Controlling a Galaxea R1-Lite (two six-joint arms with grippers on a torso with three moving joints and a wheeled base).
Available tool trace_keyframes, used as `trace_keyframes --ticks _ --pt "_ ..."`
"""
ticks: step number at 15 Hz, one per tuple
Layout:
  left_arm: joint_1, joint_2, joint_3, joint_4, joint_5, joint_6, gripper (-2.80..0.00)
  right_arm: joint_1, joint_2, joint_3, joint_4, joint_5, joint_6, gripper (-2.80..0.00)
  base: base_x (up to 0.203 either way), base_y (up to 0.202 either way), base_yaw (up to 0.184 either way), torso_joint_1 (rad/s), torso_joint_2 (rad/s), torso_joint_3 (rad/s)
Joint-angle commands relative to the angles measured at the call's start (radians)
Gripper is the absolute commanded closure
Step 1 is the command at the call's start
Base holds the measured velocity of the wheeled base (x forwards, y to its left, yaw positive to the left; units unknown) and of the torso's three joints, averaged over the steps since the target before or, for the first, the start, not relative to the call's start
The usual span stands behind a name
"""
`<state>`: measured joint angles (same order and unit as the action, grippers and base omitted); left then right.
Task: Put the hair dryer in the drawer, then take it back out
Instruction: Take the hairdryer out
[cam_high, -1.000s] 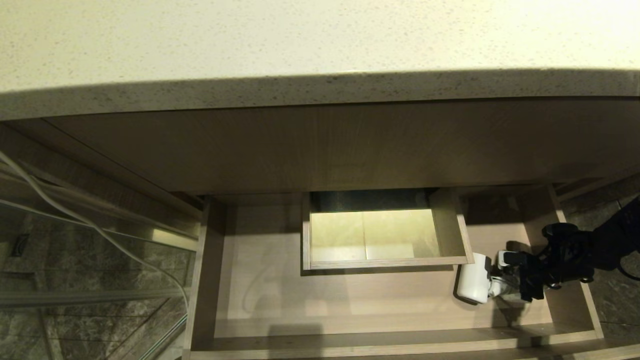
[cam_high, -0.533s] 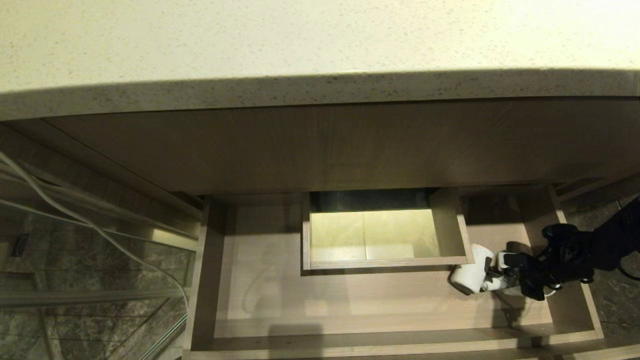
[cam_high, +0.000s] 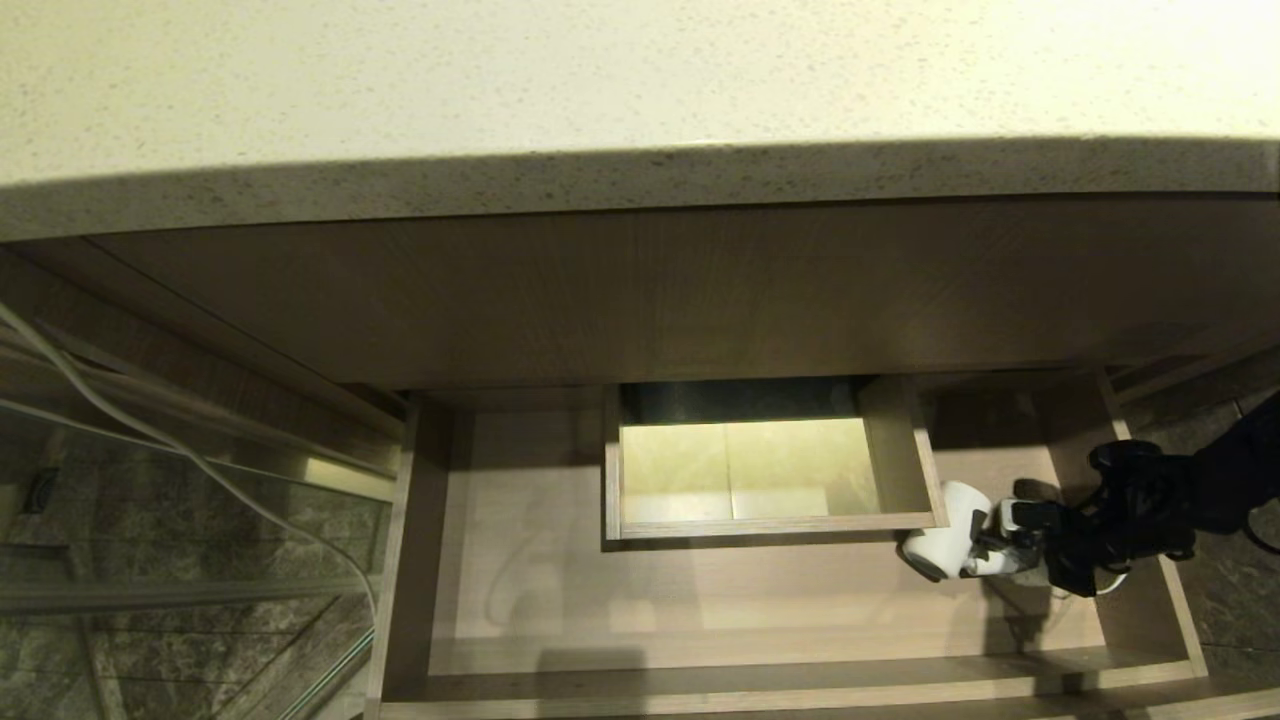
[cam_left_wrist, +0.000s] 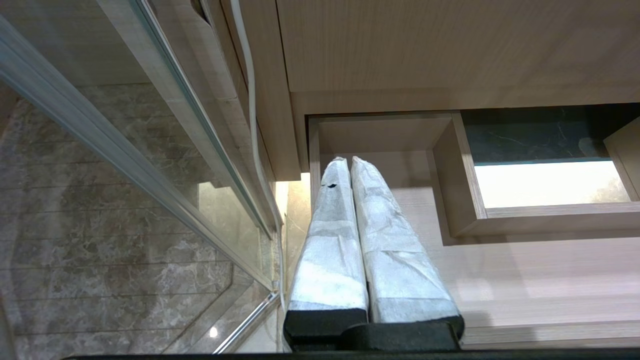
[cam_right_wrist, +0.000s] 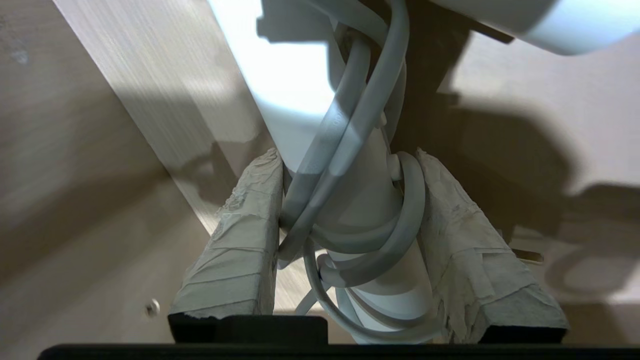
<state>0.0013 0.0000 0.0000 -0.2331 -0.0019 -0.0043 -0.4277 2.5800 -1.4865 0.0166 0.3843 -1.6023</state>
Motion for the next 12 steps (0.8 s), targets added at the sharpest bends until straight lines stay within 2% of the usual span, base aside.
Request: trace_keyframes --ticks 1,12 --pt "0.0 0.0 0.04 -0.002 0.0 0.0 0.0 -0.004 -0.037 0.01 0.017 0.004 -0.014 0.0 0.0 0.0 0.0 0.0 0.0 0.0" --pt "0.0 0.0 0.04 -0.002 0.0 0.0 0.0 -0.043 -0.164 0.085 0.055 0.005 -0.018 0.0 0.0 0.0 0.0 0.0 0.0 0.0"
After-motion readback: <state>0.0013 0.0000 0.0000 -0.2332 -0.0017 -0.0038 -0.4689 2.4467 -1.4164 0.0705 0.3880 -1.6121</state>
